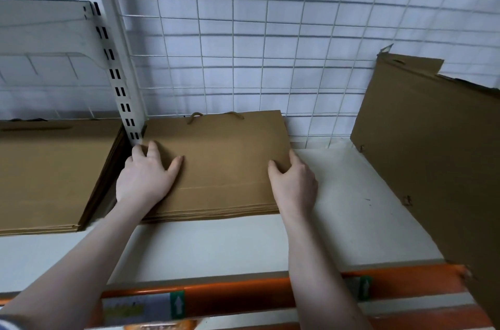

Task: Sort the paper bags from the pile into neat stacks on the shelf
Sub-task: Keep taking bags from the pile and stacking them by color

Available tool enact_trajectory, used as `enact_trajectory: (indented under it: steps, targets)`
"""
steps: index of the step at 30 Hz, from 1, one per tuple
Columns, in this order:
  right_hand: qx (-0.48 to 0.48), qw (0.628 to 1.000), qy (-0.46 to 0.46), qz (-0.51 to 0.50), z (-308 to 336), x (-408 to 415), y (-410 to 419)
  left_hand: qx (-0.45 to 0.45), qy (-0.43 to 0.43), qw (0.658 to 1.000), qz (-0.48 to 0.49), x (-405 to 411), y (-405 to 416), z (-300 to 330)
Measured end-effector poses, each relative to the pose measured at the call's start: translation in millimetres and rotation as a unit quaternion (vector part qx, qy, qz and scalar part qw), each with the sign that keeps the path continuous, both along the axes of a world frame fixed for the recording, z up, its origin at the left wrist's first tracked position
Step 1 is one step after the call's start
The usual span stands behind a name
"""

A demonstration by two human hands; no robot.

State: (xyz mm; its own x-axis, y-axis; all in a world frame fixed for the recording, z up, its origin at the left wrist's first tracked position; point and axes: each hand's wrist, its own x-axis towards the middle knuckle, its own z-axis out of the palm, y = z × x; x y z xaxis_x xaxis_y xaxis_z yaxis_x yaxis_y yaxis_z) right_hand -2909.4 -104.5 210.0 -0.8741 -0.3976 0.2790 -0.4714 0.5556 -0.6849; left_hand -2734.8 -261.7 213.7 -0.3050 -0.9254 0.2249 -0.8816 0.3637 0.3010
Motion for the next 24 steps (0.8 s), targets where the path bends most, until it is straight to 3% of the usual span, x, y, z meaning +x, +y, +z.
enact_trajectory:
  steps: [13, 24]
  targets:
    - [0.097, 0.994, 0.040, -0.009, 0.0, 4.7, -5.0, 0.018, -0.013, 1.000, -0.004, 0.7, -0.2, 5.8]
    - [0.121, 0.983, 0.140, 0.017, 11.1, 21.1, 3.5, -0.061, 0.001, 0.998, -0.027, 12.5, 7.9, 20.0]
